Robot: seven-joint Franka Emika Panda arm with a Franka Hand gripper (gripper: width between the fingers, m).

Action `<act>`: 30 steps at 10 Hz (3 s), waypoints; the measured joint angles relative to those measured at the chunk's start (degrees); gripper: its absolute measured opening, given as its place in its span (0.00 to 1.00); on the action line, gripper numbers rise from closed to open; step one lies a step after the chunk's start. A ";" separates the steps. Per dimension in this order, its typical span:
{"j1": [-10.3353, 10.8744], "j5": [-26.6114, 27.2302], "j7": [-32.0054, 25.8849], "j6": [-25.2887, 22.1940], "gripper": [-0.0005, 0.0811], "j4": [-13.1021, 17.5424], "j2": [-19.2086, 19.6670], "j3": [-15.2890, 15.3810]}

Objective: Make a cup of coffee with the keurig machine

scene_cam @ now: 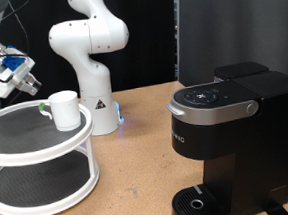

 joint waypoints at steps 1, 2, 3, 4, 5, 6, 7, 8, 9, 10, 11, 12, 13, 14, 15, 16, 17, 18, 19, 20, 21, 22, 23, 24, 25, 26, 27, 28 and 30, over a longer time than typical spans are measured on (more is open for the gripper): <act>0.00 0.24 -0.01 1.06 0.30 -0.46 0.14 -0.03; 0.00 0.73 -0.03 1.92 0.30 -0.82 0.15 -0.09; 0.02 1.67 -0.19 2.89 0.55 -1.13 0.15 -0.25; 0.08 2.86 -0.78 3.38 0.72 -1.37 0.14 -0.65; 0.08 3.81 -1.46 3.87 0.72 -1.57 0.14 -1.02; 0.08 4.31 -1.94 4.53 0.92 -1.84 0.13 -1.20; 0.08 4.49 -2.32 5.19 0.92 -2.21 0.13 -1.27; 0.08 4.52 -2.77 5.55 0.97 -2.61 0.14 -1.31; 0.11 4.59 -3.45 5.81 0.97 -3.11 0.15 -1.40; 0.15 4.66 -4.14 6.25 0.99 -3.70 0.16 -1.53; 0.21 4.77 -4.70 6.89 1.00 -4.30 0.18 -1.63; 0.24 4.84 -5.11 7.55 1.00 -4.88 0.20 -1.70; 0.26 4.85 -5.45 8.24 1.00 -5.41 0.27 -1.78; 0.31 4.86 -5.82 9.16 1.00 -5.95 0.40 -1.93; 0.49 4.89 -6.17 10.00 1.00 -6.45 0.56 -2.17; 0.74 4.98 -6.39 10.68 1.00 -6.83 0.71 -2.35; 1.08 5.23 -6.53 11.11 1.00 -7.10 0.82 -2.56; 1.51 5.59 -6.69 11.22 1.00 -7.24 0.90 -2.94; 1.94 5.88 -6.87 11.22 1.00 -7.25 0.92 -3.35; 2.37 6.07 -7.06 11.22 1.00 -7.25 0.92 -3.86; 2.63 6.11 -7.18 11.22 0.83 -7.25 0.92 -4.18; 2.81 6.11 -7.23 11.22 0.66 -7.25 0.92 -4.42; 2.86 6.11 -7.25 11.22 0.50 -7.25 0.92 -4.55; 2.90 6.11 -7.27 11.21 0.50 -7.25 0.92 -4.69; 2.98 6.12 -7.28 11.21 0.24 -7.23 0.92 -4.87; 3.03 6.13 -7.28 11.16 0.24 -7.18 0.92 -5.02; 3.03 6.15 -7.20 11.04 0.10 -7.06 0.92 -5.05; 3.02 6.22 -6.77 10.63 0.10 -6.70 0.83 -5.04; 2.71 6.23 -3.75 7.40 0.10 -4.75 -0.10 -4.34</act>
